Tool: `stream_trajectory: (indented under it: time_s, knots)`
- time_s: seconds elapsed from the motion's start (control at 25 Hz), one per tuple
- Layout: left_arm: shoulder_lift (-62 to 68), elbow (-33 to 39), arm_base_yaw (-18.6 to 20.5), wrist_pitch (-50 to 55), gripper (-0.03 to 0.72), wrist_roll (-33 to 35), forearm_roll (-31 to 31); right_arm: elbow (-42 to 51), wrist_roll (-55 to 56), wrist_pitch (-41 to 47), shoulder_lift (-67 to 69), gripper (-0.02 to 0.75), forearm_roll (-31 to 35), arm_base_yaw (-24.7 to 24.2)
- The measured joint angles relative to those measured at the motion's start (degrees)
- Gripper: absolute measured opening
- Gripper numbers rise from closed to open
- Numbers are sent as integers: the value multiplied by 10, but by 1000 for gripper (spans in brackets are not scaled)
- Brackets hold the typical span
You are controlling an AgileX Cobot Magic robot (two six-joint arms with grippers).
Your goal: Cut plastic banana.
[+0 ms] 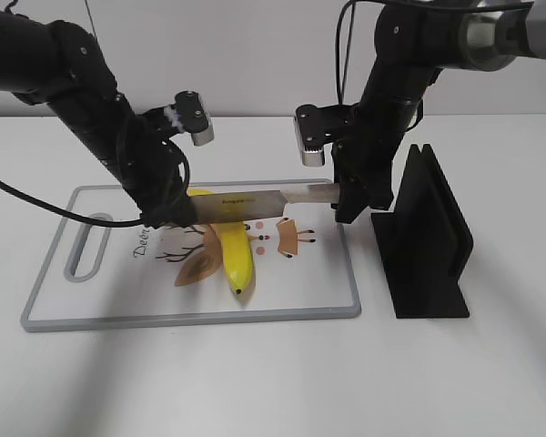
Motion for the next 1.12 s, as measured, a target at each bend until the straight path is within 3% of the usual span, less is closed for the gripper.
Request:
stream_trajectory:
  time_s: [1.12]
  knots:
    - [4, -1, 0, 6, 4, -9, 2, -1, -2, -3, 0, 170, 0, 0]
